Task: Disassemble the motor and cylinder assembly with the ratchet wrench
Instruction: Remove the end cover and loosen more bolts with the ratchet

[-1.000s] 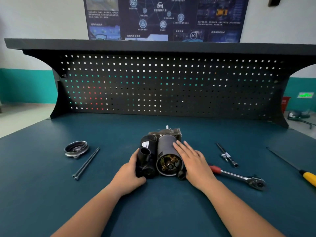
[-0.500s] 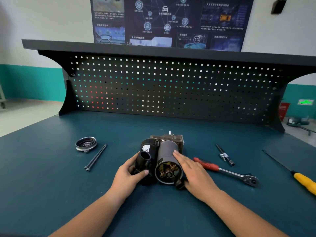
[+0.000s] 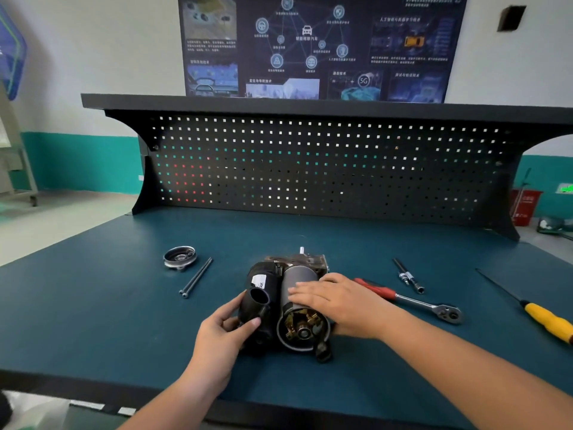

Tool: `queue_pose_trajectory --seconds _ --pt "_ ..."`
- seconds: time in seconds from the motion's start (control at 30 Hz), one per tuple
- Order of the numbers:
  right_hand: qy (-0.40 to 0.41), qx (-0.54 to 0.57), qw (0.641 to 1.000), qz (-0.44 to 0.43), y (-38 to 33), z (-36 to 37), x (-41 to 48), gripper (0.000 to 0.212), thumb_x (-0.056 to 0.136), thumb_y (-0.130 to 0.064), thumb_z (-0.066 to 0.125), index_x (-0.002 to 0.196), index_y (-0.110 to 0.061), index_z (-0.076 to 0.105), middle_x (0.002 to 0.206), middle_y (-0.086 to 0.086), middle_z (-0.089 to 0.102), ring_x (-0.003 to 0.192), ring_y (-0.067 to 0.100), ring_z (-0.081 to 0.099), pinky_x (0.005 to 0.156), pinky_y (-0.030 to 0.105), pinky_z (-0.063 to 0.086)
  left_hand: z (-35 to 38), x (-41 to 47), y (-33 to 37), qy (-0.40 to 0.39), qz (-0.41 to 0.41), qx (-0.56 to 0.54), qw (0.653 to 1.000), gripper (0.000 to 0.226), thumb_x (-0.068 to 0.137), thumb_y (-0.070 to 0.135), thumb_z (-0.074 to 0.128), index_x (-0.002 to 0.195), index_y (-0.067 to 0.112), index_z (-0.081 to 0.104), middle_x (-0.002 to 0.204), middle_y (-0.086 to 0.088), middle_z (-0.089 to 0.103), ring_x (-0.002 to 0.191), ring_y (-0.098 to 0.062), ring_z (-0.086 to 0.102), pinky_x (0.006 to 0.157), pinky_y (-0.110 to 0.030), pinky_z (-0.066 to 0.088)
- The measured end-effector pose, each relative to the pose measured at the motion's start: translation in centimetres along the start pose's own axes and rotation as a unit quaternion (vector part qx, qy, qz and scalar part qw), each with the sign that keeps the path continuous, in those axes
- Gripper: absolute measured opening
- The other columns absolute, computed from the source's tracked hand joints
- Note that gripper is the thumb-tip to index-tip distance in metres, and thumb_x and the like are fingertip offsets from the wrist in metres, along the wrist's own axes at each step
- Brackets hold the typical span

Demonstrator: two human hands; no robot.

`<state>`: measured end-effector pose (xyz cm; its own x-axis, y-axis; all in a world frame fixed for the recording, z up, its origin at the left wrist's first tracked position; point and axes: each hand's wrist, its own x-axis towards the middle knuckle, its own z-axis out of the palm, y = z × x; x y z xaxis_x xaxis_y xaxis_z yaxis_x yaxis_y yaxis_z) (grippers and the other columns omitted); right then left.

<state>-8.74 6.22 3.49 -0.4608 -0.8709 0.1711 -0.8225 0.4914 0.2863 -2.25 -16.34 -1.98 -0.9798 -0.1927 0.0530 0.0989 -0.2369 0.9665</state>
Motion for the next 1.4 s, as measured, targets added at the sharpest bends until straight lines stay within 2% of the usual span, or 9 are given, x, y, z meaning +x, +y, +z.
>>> queue_pose_trajectory --seconds 0.13,0.27,0.4,0.5,0.6,0.77,0.87,1.13,1.4 --pt "0.117 -0.012 0.993 -0.018 -1.3 0.0 -0.6 0.081 0.053 -0.038 0.09 0.124 -0.013 0.06 0.126 0.003 0.063 0.115 0.016 0.061 0.093 0.04 0.049 -1.1 -1.2 3.4 -0.043 0.019 0.085 0.995 0.048 0.079 -0.011 0.065 0.116 0.02 0.063 0.084 -0.013 0.074 0.074 -0.017 0.069 0.067 -0.022 0.053" --pt "0.187 0.091 0.978 0.011 -2.3 -0.4 -0.9 0.089 0.062 -0.038 0.087 0.135 -0.02 0.039 0.138 0.002 0.052 0.13 0.02 0.047 0.108 0.053 0.029 -1.4 -2.5 7.2 -0.085 0.051 0.137 0.986 0.058 0.063 -0.001 0.075 0.112 0.028 0.062 0.087 -0.006 0.075 0.081 -0.012 0.07 0.073 -0.021 0.05" --pt "0.18 0.295 0.934 0.089 -2.5 -2.3 -1.4 0.09 0.064 -0.033 0.086 0.133 -0.05 0.031 0.138 -0.039 0.035 0.129 -0.018 0.03 0.107 0.01 0.029 -0.8 -2.7 10.8 -0.111 0.09 0.173 0.975 0.06 0.053 0.02 0.07 0.11 0.034 0.061 0.088 0.001 0.075 0.082 -0.007 0.069 0.079 -0.024 0.048" --pt "0.177 0.371 0.901 0.138 -1.0 -4.2 -1.3 0.086 0.058 -0.024 0.091 0.125 -0.043 0.041 0.127 -0.038 0.047 0.116 -0.014 0.048 0.094 0.004 0.036 0.1 -1.5 12.8 -0.11 0.112 0.235 0.959 0.071 0.048 0.04 0.074 0.117 0.035 0.058 0.079 0.009 0.074 0.066 0.0 0.063 0.064 -0.014 0.045" --pt "0.16 0.4 0.891 0.146 0.7 -6.1 -0.6 0.081 0.056 -0.022 0.09 0.121 -0.039 0.045 0.119 -0.033 0.054 0.109 -0.011 0.055 0.089 0.004 0.039 1.0 0.3 13.6 -0.111 0.156 0.344 0.919 0.073 0.062 0.035 0.085 0.125 0.036 0.048 0.083 0.016 0.073 0.045 0.008 0.052 0.039 -0.005 0.034" --pt "0.139 0.452 0.863 0.176 3.5 -6.5 1.2 0.076 0.049 -0.033 0.082 0.117 -0.044 0.049 0.113 -0.032 0.06 0.106 -0.009 0.057 0.084 0.005 0.041 1.8 3.6 14.1 -0.053 0.277 0.505 0.816 0.062 0.071 0.042 0.077 0.125 0.021 0.054 0.077 0.007 0.074 0.087 -0.008 0.064 0.075 -0.018 0.044" --pt "0.117 0.546 0.806 0.195 5.7 -5.5 2.4 0.076 0.053 -0.022 0.085 0.118 -0.043 0.053 0.116 -0.019 0.066 0.11 0.003 0.06 0.084 0.016 0.048 2.5 6.0 14.6 -0.029 0.296 0.55 0.78 0.06 0.073 0.055 0.07 0.121 0.02 0.058 0.079 0.003 0.071 0.084 -0.015 0.064 0.075 -0.034 0.051" --pt "0.135 0.758 0.599 0.22 7.5 -0.7 4.0 0.059 0.067 0.009 0.067 0.119 -0.016 0.053 0.101 -0.005 0.072 0.096 0.011 0.066 0.08 0.023 0.052 3.3 10.5 14.9 0.038 0.301 0.667 0.68 0.063 0.074 0.075 0.05 0.079 0.013 0.058 0.064 0.005 0.052 0.07 -0.019 0.055 0.048 -0.026 0.03" --pt "0.371 0.566 0.64 0.364 1.7 1.3 7.6 0.075 0.061 -0.023 0.086 0.123 -0.021 0.043 0.113 -0.015 0.059 0.098 -0.006 0.056 0.076 0.008 0.045 3.8 11.1 13.3 0.091 0.327 0.65 0.68 0.065 0.071 0.079 0.047 0.091 0.018 0.058 0.066 0.009 0.047 0.08 -0.021 0.059 0.048 -0.027 0.026"
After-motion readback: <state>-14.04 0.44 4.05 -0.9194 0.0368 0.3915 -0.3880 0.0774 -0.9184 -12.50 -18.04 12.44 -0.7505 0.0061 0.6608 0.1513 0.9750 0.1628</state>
